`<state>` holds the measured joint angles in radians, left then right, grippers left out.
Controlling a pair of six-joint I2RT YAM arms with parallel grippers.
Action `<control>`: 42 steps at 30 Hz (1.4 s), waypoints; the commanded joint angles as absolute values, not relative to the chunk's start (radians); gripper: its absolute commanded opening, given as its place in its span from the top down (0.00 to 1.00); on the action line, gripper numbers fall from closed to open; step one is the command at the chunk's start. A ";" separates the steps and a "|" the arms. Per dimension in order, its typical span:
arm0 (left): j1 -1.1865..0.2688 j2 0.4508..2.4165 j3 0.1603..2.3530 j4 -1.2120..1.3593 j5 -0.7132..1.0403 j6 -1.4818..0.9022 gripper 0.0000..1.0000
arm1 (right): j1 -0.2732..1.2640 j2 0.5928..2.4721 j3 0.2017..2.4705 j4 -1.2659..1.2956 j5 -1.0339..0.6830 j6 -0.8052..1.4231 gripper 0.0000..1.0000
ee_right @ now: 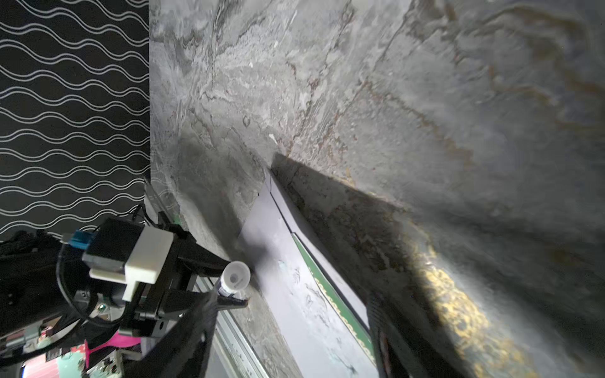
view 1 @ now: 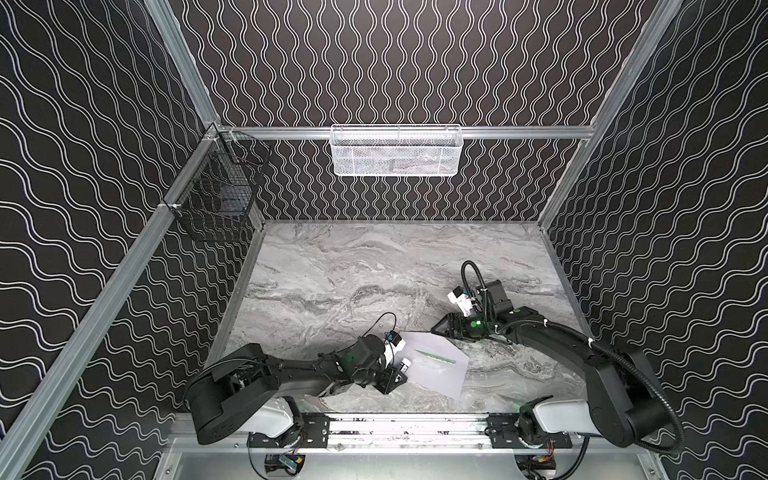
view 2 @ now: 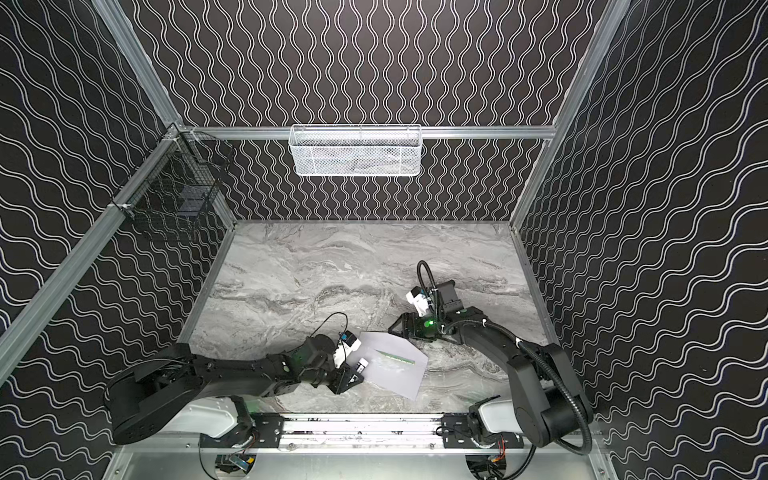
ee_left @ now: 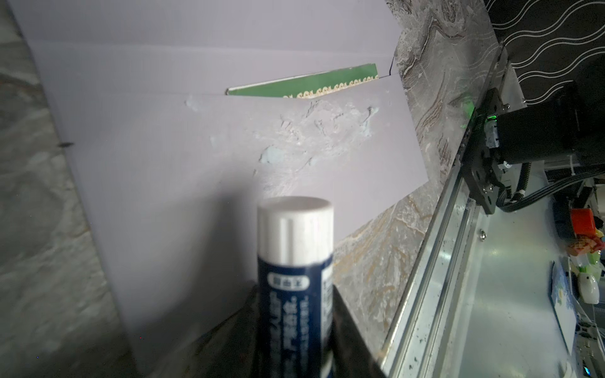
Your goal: Place the letter into the envelope and seal it
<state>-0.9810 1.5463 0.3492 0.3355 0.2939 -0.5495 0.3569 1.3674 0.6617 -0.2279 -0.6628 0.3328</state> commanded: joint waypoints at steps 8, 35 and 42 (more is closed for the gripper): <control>-0.964 1.587 0.351 0.295 0.281 -0.548 1.00 | 0.362 1.414 0.641 -0.166 -0.823 0.346 0.38; -0.947 1.620 0.366 0.295 0.295 -0.528 1.00 | 0.330 1.207 0.589 -0.234 -0.568 0.419 0.39; -0.923 1.637 0.386 0.284 0.306 -0.500 1.00 | 0.288 1.379 0.566 -0.153 -0.771 0.394 0.35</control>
<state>-0.9344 1.6218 0.3801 0.3973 0.3355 -0.5316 0.2874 1.3449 0.5793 -0.1802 -0.6643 0.4072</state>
